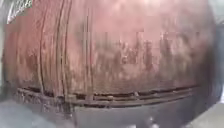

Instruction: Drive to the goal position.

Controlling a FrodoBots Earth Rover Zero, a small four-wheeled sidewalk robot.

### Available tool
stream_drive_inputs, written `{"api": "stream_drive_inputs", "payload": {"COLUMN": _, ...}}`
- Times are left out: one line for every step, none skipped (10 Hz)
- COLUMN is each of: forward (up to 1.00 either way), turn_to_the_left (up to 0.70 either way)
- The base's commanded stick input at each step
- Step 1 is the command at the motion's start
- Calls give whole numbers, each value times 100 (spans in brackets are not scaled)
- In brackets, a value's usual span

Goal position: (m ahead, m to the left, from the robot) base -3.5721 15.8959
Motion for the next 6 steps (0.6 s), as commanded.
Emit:
{"api": "stream_drive_inputs", "payload": {"forward": 0, "turn_to_the_left": -4}}
{"api": "stream_drive_inputs", "payload": {"forward": 0, "turn_to_the_left": -4}}
{"api": "stream_drive_inputs", "payload": {"forward": 0, "turn_to_the_left": -4}}
{"api": "stream_drive_inputs", "payload": {"forward": 0, "turn_to_the_left": -5}}
{"api": "stream_drive_inputs", "payload": {"forward": 0, "turn_to_the_left": -5}}
{"api": "stream_drive_inputs", "payload": {"forward": 0, "turn_to_the_left": -6}}
